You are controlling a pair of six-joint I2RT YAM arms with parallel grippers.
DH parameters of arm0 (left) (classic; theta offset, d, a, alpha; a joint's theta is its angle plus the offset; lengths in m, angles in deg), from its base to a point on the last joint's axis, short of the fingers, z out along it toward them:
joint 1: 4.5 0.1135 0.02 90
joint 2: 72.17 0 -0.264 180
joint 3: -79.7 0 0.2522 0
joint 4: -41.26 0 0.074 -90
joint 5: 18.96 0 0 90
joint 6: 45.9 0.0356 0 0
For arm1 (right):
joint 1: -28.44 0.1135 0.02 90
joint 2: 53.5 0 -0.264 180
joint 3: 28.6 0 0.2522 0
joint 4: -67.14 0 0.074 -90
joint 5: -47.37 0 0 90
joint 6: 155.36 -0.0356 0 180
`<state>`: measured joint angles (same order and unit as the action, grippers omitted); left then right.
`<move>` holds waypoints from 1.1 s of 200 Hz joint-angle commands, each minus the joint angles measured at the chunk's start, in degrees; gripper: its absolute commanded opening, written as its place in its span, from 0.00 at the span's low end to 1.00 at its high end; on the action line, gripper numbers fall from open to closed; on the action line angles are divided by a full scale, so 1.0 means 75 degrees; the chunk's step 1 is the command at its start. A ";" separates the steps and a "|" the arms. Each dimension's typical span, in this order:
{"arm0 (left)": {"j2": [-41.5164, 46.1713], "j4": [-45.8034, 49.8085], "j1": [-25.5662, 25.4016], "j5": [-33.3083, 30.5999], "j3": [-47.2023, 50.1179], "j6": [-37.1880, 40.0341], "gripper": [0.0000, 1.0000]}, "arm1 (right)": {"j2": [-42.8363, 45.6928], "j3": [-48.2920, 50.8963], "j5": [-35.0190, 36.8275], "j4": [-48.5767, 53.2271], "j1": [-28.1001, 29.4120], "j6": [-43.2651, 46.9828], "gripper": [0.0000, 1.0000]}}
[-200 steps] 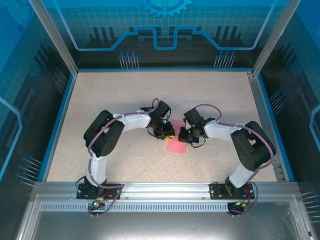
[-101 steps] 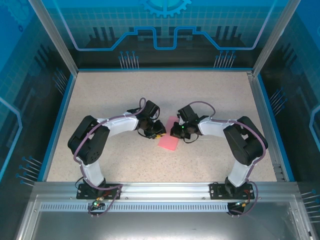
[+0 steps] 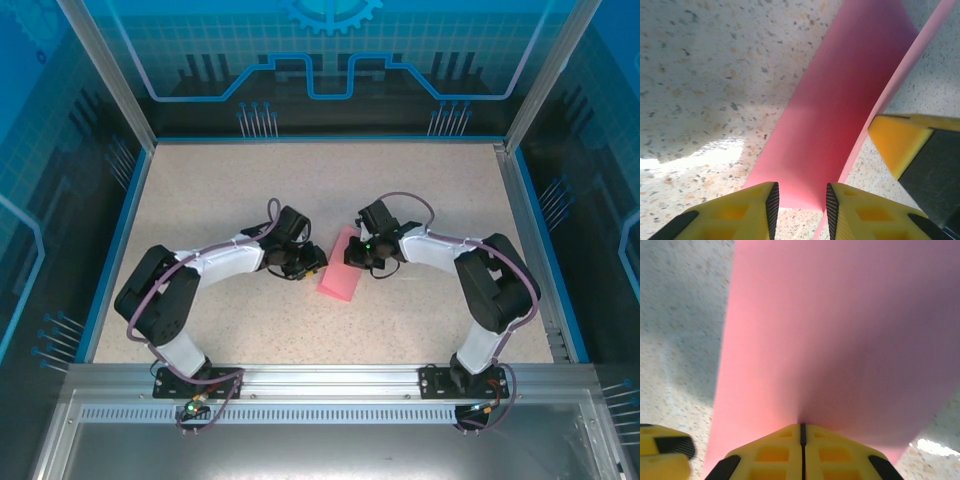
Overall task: Fold a paper plane with a square sheet of paper (pick it up from the middle)
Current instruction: Fold the square sheet of paper in half at the center of the table, then move the square sheet of paper to the center of the table.
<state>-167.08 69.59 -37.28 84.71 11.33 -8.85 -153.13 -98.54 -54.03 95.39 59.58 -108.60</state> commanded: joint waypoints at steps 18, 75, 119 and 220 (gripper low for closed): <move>0.0648 0.0283 0.0046 -0.0851 0.0254 -0.0152 0.38 | -0.0127 0.0077 0.0293 0.0649 0.0201 -0.0143 0.07; 0.1569 0.0446 0.0103 -0.1050 0.0832 -0.0010 0.44 | -0.0476 -0.0067 0.0490 0.0798 0.0839 -0.1032 0.07; 0.2166 0.0143 0.0093 -0.0761 0.1484 -0.0014 0.45 | -0.0986 -0.0521 0.0583 0.0346 0.1506 -0.1994 0.08; 0.1705 -0.2136 -0.0161 0.0596 0.2129 -0.0444 0.26 | 0.0098 0.0524 -0.0224 -0.2063 0.0947 -0.1026 0.07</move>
<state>-152.05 59.75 -37.28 85.45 27.00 -10.79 -158.14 -99.31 -52.19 87.36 69.55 -120.88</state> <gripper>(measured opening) 0.307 0.072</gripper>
